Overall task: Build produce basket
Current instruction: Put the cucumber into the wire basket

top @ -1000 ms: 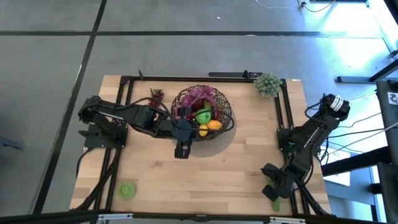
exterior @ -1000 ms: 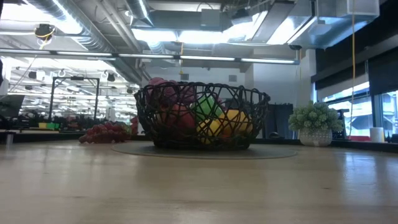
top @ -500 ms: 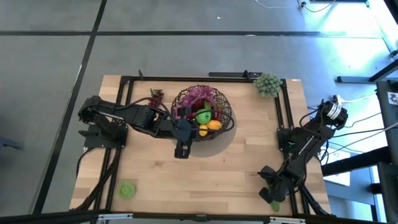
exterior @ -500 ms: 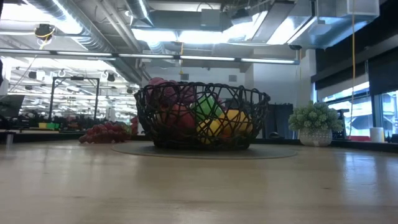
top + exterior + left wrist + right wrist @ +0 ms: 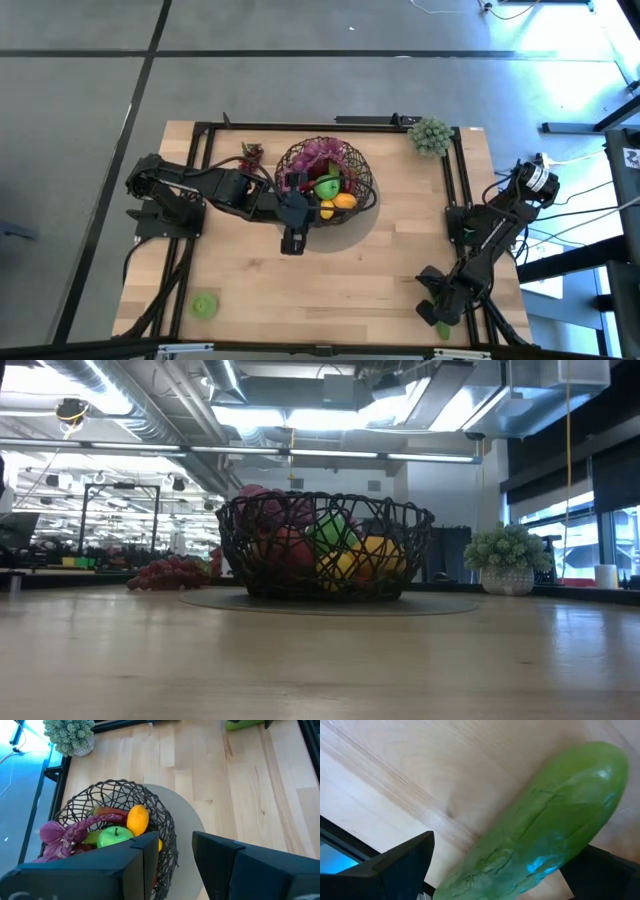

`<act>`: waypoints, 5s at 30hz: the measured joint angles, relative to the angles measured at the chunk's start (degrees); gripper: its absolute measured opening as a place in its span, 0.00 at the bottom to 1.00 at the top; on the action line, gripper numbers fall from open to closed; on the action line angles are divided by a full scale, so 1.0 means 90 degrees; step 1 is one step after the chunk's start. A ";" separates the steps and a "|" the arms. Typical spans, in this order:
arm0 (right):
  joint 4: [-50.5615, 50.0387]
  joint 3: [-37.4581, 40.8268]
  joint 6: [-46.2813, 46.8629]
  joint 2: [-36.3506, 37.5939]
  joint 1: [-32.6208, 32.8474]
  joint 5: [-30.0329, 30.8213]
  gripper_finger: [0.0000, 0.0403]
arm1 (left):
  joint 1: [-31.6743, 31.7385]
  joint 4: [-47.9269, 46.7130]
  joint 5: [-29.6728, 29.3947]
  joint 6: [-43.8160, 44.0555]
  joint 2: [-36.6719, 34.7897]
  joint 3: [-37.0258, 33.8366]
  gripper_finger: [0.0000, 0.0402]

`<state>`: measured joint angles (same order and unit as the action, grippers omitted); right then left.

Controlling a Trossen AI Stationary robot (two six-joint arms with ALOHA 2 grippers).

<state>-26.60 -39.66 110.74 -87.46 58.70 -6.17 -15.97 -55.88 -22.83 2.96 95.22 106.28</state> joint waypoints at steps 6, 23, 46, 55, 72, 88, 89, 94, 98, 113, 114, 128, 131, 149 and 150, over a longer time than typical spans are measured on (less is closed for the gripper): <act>0.0004 0.0002 0.0029 -0.0002 -0.0002 0.0012 0.99 | 0.0000 0.0001 0.0000 0.0007 0.0000 0.0000 0.27; 0.0020 0.0010 0.0145 -0.0005 -0.0002 0.0049 0.99 | 0.0000 0.0002 0.0000 0.0007 0.0000 0.0000 0.27; 0.0002 0.0015 0.1324 -0.0015 -0.0017 0.0104 0.99 | 0.0002 0.0004 0.0001 0.0004 0.0000 0.0000 0.27; -0.0003 0.0017 0.1747 -0.0015 -0.0017 0.0110 0.99 | 0.0001 0.0005 0.0000 0.0005 0.0000 0.0000 0.27; -0.0134 0.0012 0.1937 -0.0027 -0.0019 -0.0043 0.79 | 0.0002 0.0003 0.0002 0.0005 0.0000 0.0000 0.27; -0.0159 0.0019 0.1859 -0.0015 -0.0322 -0.0057 0.31 | 0.0002 0.0005 0.0000 0.0005 0.0000 0.0000 0.27; -0.0159 0.0019 0.1834 -0.0007 -0.0346 -0.0081 0.31 | 0.0002 0.0005 0.0000 0.0005 0.0000 0.0000 0.27; -0.0443 -0.0239 0.1479 -0.0031 -0.0473 0.0011 0.31 | 0.0002 0.0005 0.0000 0.0005 0.0000 0.0000 0.27; -0.0736 -0.0640 0.1118 -0.0024 -0.0649 0.0017 0.31 | 0.0002 0.0005 0.0000 0.0005 0.0000 0.0000 0.27; -0.3830 -0.3128 -0.1343 -0.0002 -0.2035 0.0427 0.31 | -0.0021 0.0005 0.0000 0.0101 0.0000 0.0000 0.27; -0.4132 -0.3328 -0.1553 0.0000 -0.2153 0.0541 0.31 | -0.0029 0.0005 0.0000 0.0138 0.0000 0.0000 0.27; -0.5845 -0.5357 -0.4844 0.0007 -0.4341 0.2637 0.31 | -0.0230 -0.0039 -0.0073 0.0823 0.0000 0.0000 0.27; -0.5821 -0.5700 -0.5180 0.0007 -0.4951 0.3098 0.31 | -0.0307 -0.0042 -0.0112 0.0963 0.0000 0.0000 0.27; -0.2540 -0.4756 -0.8021 -0.0109 -0.8017 0.1927 0.31 | -0.0522 -0.0277 -0.1804 0.1356 -0.0056 -0.0002 0.27; -0.2312 -0.4595 -0.8027 -0.0114 -0.8093 0.1802 0.31 | -0.0519 -0.0378 -0.1993 0.1475 -0.0056 -0.0002 0.27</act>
<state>-47.42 -81.01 38.50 -88.49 -14.14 10.05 -20.64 -59.28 -40.76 16.23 94.72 106.26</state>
